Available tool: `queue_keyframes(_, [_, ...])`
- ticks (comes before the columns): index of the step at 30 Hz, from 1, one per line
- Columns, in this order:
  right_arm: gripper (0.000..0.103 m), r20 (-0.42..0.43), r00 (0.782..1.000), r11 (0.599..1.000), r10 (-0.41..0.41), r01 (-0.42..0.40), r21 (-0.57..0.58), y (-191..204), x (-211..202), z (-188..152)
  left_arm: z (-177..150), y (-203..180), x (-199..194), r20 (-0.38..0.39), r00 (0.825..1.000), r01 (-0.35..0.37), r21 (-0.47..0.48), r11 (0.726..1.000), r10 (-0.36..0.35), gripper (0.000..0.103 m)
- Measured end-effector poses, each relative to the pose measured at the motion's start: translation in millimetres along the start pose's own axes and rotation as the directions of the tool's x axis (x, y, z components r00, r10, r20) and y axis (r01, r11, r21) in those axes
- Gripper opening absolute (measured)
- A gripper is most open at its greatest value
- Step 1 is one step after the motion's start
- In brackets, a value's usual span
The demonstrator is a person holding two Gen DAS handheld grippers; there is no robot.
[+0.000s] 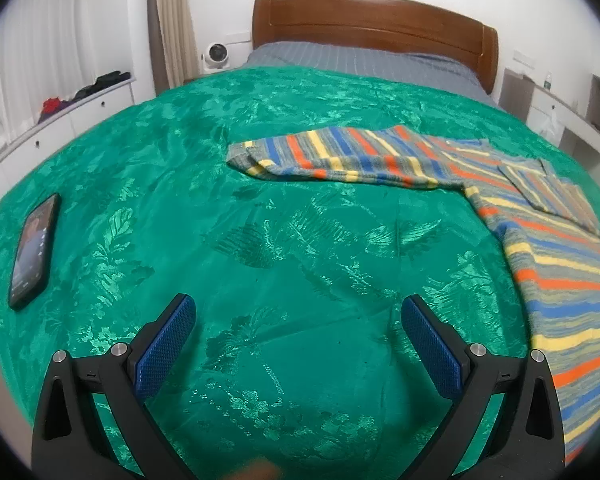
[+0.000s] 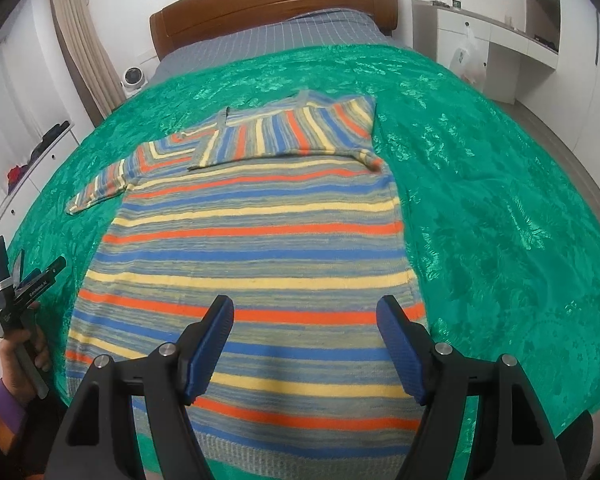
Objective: Fold small clothes
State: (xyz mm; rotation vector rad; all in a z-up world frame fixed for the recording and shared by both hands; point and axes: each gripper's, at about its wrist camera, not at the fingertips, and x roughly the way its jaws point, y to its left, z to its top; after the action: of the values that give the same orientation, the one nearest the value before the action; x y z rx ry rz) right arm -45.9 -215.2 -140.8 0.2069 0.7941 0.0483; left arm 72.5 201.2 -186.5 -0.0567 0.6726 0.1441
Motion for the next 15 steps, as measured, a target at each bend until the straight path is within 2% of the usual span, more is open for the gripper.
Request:
queue_keyframes(9, [0.073, 0.001, 1.000, 0.999, -0.006, 0.006, -0.037, 15, -2, -2, 0, 8, 7, -0.044, 0.998, 0.047, -0.056, 0.997, -0.050, 0.103])
queue_keyframes(15, [0.073, -0.006, 1.000, 0.999, -0.003, 0.003, -0.038, 23, 1, -6, -2, 7, 11, -0.075, 0.995, 0.058, -0.048, 0.997, -0.062, 0.103])
